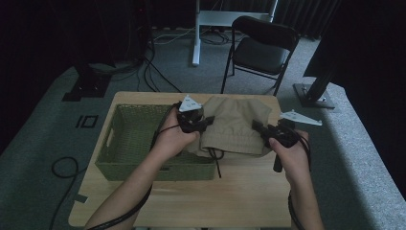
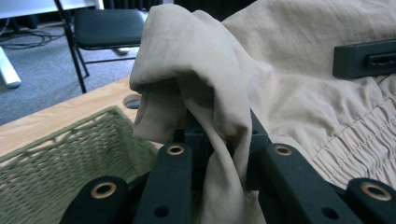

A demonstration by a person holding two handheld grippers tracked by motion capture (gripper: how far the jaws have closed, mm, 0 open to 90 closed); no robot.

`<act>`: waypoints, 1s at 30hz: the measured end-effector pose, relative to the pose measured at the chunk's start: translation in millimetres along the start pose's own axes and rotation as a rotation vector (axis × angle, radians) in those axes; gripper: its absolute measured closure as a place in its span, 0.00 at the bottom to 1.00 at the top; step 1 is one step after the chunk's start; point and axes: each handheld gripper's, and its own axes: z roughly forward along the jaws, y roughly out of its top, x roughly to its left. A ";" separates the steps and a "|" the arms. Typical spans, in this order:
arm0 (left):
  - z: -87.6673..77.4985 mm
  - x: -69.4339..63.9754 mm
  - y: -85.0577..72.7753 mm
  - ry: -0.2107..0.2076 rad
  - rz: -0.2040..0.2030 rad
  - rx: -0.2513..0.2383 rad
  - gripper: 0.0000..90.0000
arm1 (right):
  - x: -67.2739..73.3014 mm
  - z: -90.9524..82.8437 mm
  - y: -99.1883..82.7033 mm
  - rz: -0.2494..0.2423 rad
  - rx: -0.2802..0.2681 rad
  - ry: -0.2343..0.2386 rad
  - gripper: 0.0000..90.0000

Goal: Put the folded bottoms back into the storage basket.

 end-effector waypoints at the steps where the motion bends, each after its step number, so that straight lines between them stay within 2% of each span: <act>1: -2.1 2.1 0.0 0.001 -0.002 -0.004 0.89 | 2.8 2.8 1.5 0.002 -0.001 0.008 0.91; 6: -14.2 16.4 -0.6 0.019 -0.022 -0.007 0.89 | 13.7 14.0 7.4 0.009 0.003 0.030 0.91; 11: -25.1 32.1 -2.0 0.041 -0.024 -0.006 0.89 | 26.9 28.6 13.9 0.000 0.009 0.050 0.91; 16: -37.6 50.2 -6.3 0.052 -0.053 -0.021 0.89 | 39.6 43.9 20.0 -0.007 0.011 0.070 0.91; 19: -42.6 59.0 -9.8 0.074 -0.051 -0.015 0.89 | 48.0 53.7 22.7 -0.009 0.015 0.080 0.91; 26: -57.3 82.1 -18.8 0.118 -0.069 -0.008 0.89 | 68.2 79.7 22.6 -0.007 0.026 0.103 0.91; 30: -65.4 93.8 -23.2 0.142 -0.064 0.001 0.89 | 79.1 95.4 20.0 -0.011 0.035 0.119 0.91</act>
